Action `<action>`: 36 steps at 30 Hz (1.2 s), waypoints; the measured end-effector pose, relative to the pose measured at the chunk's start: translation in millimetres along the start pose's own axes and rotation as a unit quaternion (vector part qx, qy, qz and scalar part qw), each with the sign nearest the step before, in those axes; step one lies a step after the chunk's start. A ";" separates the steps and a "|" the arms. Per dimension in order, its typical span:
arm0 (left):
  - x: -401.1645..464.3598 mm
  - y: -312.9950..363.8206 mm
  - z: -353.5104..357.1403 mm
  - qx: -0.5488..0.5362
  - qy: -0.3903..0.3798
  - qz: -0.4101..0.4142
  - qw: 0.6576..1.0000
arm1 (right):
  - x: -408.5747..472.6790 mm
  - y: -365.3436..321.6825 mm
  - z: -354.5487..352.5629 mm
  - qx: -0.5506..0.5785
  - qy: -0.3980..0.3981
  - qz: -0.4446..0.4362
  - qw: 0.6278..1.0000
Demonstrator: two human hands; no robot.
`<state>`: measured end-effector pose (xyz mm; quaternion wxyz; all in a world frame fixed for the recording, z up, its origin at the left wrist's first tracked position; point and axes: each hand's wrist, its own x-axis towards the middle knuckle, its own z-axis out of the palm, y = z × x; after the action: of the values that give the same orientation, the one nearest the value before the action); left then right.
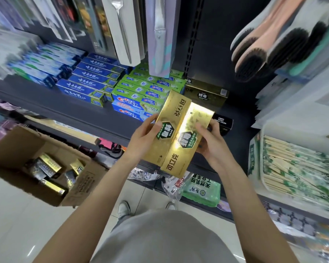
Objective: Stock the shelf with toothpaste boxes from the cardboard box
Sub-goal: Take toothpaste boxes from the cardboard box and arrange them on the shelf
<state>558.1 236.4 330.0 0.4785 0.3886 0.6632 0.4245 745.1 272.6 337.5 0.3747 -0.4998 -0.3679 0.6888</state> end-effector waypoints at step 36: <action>7.5 -24.5 -10.5 -0.168 0.097 -0.094 0.977 | 127.9 -20.1 -97.9 -0.544 0.232 -0.059 0.804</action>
<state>543.5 233.0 306.8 0.5078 0.1957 0.6591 0.5190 814.5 407.6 280.0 0.1555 -0.7440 -0.6132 0.2152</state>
